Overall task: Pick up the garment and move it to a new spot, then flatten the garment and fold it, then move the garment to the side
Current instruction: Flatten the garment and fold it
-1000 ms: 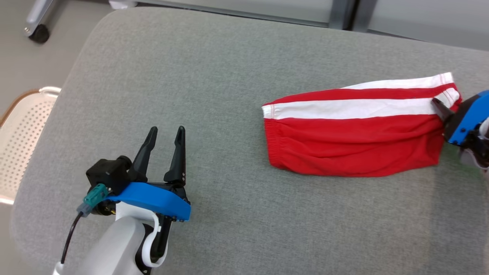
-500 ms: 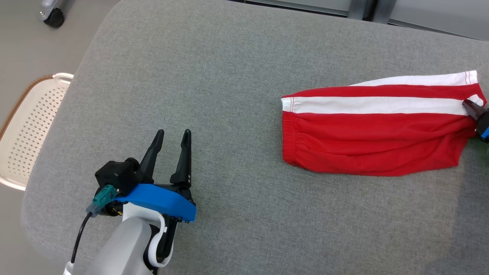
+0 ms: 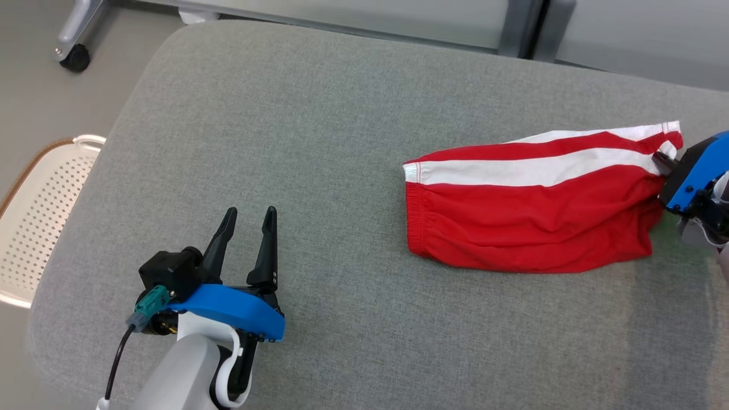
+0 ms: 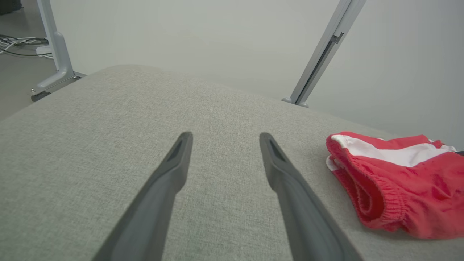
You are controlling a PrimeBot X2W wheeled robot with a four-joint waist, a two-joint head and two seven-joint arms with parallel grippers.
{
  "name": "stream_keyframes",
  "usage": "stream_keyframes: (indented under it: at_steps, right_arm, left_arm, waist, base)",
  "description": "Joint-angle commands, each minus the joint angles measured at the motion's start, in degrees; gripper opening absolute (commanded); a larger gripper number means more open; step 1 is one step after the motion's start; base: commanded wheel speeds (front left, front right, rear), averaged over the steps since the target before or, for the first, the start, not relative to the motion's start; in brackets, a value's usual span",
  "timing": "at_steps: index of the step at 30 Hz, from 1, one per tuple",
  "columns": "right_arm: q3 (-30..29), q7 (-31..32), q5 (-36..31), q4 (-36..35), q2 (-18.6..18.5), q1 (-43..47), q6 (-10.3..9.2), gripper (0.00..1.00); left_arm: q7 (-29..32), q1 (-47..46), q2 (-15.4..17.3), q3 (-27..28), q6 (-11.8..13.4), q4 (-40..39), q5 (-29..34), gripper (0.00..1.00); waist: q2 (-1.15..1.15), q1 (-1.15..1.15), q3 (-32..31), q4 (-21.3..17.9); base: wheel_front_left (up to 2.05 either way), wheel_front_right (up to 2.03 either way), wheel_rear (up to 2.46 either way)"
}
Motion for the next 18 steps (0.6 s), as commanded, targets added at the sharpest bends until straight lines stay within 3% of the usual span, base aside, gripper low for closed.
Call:
stream_keyframes:
  at_steps: [1,7,18]
  right_arm:
    - [0.1,-0.7,-0.3,0.1,0.0,-0.6,0.03,0.00]
    - [0.5,-3.9,0.1,-2.0,-0.6,2.3,0.02,0.00]
    - [2.1,-10.5,2.9,-12.7,-0.9,14.3,0.02,0.00]
  left_arm:
    - [-0.2,0.8,0.1,0.3,-0.1,0.1,0.3,1.00]
    - [-0.2,2.6,0.6,1.1,0.1,-0.1,0.9,1.00]
    - [-0.2,9.2,2.1,4.7,2.6,-3.2,5.7,1.00]
  waist:
    - [-0.02,-0.01,-1.4,-1.1]
    - [-0.02,-0.01,-5.6,-2.9]
    - [-0.02,-0.01,-12.1,-8.3]
  base:
    - [0.00,0.00,0.00]
    - [0.00,0.00,0.00]
    - [0.00,0.00,0.00]
